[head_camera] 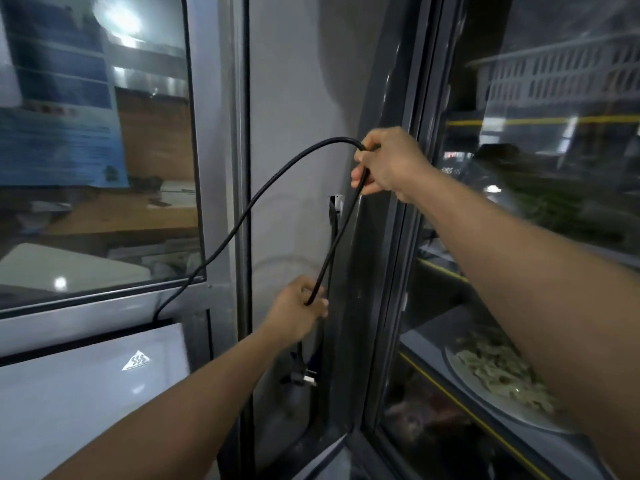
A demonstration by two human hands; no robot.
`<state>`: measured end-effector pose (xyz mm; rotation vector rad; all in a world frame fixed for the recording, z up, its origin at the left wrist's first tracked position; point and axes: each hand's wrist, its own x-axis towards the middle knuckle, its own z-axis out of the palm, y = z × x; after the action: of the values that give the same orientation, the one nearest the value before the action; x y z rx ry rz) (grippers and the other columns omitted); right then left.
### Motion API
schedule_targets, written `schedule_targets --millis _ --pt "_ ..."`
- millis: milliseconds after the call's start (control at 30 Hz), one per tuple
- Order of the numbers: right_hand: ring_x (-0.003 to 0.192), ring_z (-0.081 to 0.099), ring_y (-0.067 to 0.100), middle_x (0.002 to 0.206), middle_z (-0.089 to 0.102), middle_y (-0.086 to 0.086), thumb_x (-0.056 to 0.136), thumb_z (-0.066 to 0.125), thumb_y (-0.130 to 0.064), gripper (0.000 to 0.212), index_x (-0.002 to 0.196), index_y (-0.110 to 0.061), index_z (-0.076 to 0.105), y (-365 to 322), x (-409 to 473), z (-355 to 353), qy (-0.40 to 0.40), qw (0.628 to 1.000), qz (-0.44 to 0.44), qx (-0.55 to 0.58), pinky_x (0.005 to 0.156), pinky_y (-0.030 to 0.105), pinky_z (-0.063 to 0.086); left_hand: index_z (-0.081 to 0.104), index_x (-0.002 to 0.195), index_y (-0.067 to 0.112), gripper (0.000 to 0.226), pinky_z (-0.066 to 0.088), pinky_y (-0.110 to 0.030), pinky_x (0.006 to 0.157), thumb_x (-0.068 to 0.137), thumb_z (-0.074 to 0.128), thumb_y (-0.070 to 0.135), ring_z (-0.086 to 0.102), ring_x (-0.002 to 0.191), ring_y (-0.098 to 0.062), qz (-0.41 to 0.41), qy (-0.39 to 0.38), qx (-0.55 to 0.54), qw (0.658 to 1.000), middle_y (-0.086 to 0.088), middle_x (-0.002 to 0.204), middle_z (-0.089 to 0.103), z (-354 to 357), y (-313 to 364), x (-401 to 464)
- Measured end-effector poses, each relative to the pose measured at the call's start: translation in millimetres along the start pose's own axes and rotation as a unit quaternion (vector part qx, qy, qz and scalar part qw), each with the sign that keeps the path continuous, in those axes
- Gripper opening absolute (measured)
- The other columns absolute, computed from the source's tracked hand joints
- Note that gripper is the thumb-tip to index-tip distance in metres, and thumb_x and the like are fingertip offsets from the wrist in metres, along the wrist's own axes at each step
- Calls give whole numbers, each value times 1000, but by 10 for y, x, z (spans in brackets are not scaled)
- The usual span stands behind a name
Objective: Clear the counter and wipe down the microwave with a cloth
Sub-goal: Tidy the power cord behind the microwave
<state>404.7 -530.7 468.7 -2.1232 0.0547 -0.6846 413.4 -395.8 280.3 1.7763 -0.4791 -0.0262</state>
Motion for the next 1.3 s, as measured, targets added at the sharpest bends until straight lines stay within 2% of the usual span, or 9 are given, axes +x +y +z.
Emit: schedule_targets --millis 167,300,467,600,700,833,1067,1167,1300 --pt "67 65 23 73 61 10 97 43 -3 27 75 -17 50 191 104 52 17 1000 -5 11 65 40 58 46 82 6 15 52 -37 68 88 57 -1 54 58 -21 -19 55 -10 998 -12 65 55 -338 -141 26" --pt "68 67 21 74 63 8 95 38 1 32 76 -21 50 267 151 94 29 999 -8 27 71 43 58 48 88 13 19 51 -47 76 85 65 6 56 56 -17 -26 123 8 992 5 55 58 -675 -145 58" --pt "69 65 22 74 61 9 95 38 4 31 75 -19 48 292 130 146 28 999 2 39 56 34 56 41 133 19 64 49 -38 94 78 74 25 59 106 -21 -12 213 156 964 -2 120 55 -1032 -27 197" --pt "67 65 20 74 60 9 95 39 3 31 75 -19 48 317 95 163 43 998 4 39 54 32 54 43 137 19 66 46 -37 97 79 74 30 55 111 -22 23 216 216 952 -2 131 51 -1169 30 344" --pt "67 65 19 74 59 8 97 39 1 30 76 -19 47 326 46 169 51 998 13 39 59 34 55 52 130 18 55 47 -35 95 81 72 30 58 108 -21 16 176 207 962 2 127 57 -1203 7 424" --pt "66 65 19 74 59 8 97 39 0 29 76 -18 47 342 -10 173 70 997 23 30 64 37 57 66 109 16 29 42 -22 78 82 72 22 61 91 -13 44 174 183 966 1 102 68 -1209 -58 481" --pt "76 67 21 83 65 9 88 49 4 27 78 -21 49 447 -115 288 83 995 53 3 81 42 57 72 104 10 21 43 -19 75 84 69 16 60 79 -7 91 168 221 956 -4 95 72 -1372 -56 484" --pt "95 62 22 102 64 7 83 59 -3 21 85 -23 53 430 -134 396 54 996 30 -69 86 32 50 73 103 10 20 43 -18 74 84 69 16 63 80 -11 113 142 266 947 -6 92 73 -1475 -32 488" --pt "88 56 10 96 63 -3 83 65 -11 23 105 -19 66 295 -122 674 -6 985 -51 -167 75 15 36 74 100 12 17 44 -18 69 84 68 16 64 78 -13 131 118 286 942 -3 87 72 -1535 -20 495"
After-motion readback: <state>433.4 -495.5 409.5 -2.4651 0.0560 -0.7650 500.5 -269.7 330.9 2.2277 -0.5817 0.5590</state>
